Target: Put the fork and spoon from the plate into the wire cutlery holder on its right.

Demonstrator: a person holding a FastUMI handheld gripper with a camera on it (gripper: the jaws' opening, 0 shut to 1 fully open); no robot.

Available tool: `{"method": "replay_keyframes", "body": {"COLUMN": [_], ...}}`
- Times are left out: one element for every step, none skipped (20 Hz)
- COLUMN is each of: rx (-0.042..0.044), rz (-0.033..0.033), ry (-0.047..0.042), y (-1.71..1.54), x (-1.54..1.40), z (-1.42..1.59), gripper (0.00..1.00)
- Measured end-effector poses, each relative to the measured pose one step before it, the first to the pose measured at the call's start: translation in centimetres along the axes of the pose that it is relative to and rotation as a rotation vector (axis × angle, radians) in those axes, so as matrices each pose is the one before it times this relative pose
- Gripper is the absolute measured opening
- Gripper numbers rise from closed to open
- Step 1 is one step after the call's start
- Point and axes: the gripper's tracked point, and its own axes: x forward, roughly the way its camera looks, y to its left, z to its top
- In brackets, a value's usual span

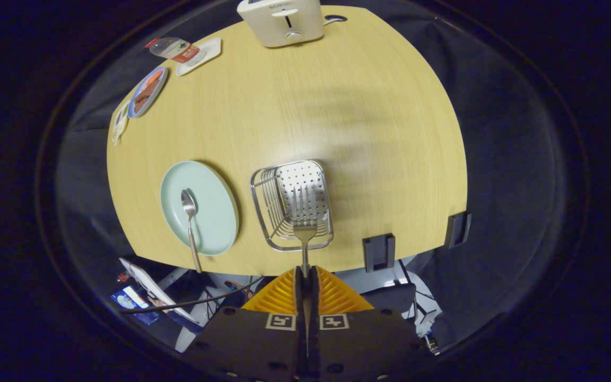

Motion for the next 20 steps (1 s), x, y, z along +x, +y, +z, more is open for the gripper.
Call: {"method": "replay_keyframes", "body": {"rx": [0.00614, 0.00216, 0.00070, 0.00234, 0.00131, 0.00110, -0.00112, -0.00035, -0.00240, -0.00764, -0.01707, -0.02454, -0.02615, -0.02927, -0.02324, -0.02176, -0.01090, -0.00704, 0.00800, 0.01060], "rz": [0.00895, 0.01047, 0.00877, 0.00706, 0.00392, 0.00619, 0.00403, 0.00347, 0.00610, 0.00045, -0.00178, -0.00332, -0.00213, -0.00244, -0.00348, -0.00083, 0.00200, 0.00828, 0.01666, 0.02182], "ry": [0.01039, 0.00096, 0.00076, -0.00213, -0.00668, -0.00206, -0.00763, -0.00947, -0.01709, -0.02825, -0.03919, -0.04307, -0.04600, -0.05364, -0.04279, -0.05794, -0.04588, -0.04337, -0.04646, -0.04938], "y": [0.098, 0.236, 0.216, 0.212, 0.090, 0.217, 0.142, 0.111, 0.193, 0.148, 0.191, 0.242, 0.349, 0.496, 0.405, 0.644, 0.664, 0.861, 1.098, 1.366], "x": [0.287, 0.102, 0.105, 0.171, 0.353, -0.383, -0.081, 0.031, -0.179, -0.341, -0.426, -0.376, -0.469, -0.550, -0.506, -0.608, -0.404, -0.533, -0.426, -0.180], "z": [0.169, 0.181, 0.047, 0.089, 0.222, 0.086, 0.105, 0.004, 0.135, 0.307, 0.417, 0.211, 0.354, 0.163, 0.134, 0.050, 0.090, -0.220, -0.095, -0.134], "gripper": [0.03, 0.03, 0.07, 0.08, 0.10, 0.11, 0.11, 0.10, 0.14, 0.18, 0.27, 0.37, 0.48, 0.60, 0.70, 0.74, 0.78, 0.81, 0.84, 0.88]}}
